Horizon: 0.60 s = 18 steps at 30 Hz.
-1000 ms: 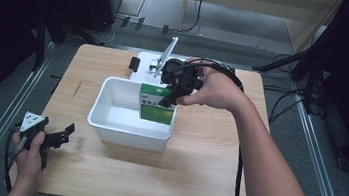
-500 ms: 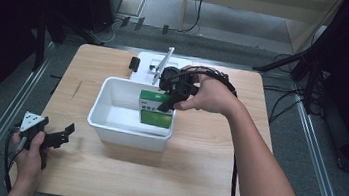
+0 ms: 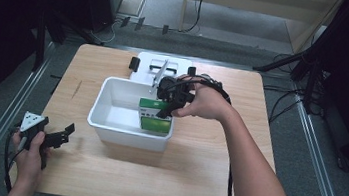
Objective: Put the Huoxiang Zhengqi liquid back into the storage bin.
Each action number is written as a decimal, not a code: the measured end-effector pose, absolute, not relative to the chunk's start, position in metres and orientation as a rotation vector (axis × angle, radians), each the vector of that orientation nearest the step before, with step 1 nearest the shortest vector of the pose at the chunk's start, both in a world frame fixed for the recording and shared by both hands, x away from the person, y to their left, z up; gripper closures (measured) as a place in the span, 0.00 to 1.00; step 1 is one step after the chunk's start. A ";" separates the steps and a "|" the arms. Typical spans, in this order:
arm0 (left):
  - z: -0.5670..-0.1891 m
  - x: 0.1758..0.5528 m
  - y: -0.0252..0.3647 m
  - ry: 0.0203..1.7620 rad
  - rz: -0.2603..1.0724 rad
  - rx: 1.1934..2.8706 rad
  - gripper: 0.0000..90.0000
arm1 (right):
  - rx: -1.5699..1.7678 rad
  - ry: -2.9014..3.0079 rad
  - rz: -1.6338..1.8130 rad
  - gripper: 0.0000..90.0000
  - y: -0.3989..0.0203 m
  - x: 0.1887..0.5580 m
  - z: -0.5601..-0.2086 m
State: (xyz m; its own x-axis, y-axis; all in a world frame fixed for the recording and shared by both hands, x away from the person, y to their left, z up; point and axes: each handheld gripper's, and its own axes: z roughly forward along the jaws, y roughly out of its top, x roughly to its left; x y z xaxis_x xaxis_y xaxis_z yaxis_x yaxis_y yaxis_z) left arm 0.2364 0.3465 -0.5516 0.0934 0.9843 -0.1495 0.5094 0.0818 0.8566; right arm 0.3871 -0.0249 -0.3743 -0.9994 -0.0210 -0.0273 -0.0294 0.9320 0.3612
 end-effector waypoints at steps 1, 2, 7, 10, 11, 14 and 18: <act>-0.552 0.236 0.346 1.531 0.722 1.543 0.00 | -0.037 3.069 0.570 0.72 -0.025 0.387 -0.375; -0.552 0.236 0.346 1.531 0.723 1.544 0.00 | -0.038 3.073 0.573 0.72 -0.025 0.386 -0.377; -0.552 0.236 0.346 1.532 0.723 1.545 0.00 | -0.061 3.066 0.575 0.72 -0.025 0.385 -0.383; -0.551 0.236 0.346 1.531 0.723 1.549 0.00 | -0.068 3.061 0.571 0.72 -0.025 0.386 -0.387; -0.551 0.236 0.346 1.532 0.724 1.549 0.00 | -0.059 3.061 0.574 0.72 -0.025 0.387 -0.388; -0.551 0.236 0.346 1.532 0.723 1.551 0.00 | -0.043 3.054 0.571 0.72 -0.026 0.388 -0.392; -0.552 0.236 0.346 1.531 0.720 1.547 0.00 | -0.052 3.045 0.541 0.72 -0.027 0.389 -0.398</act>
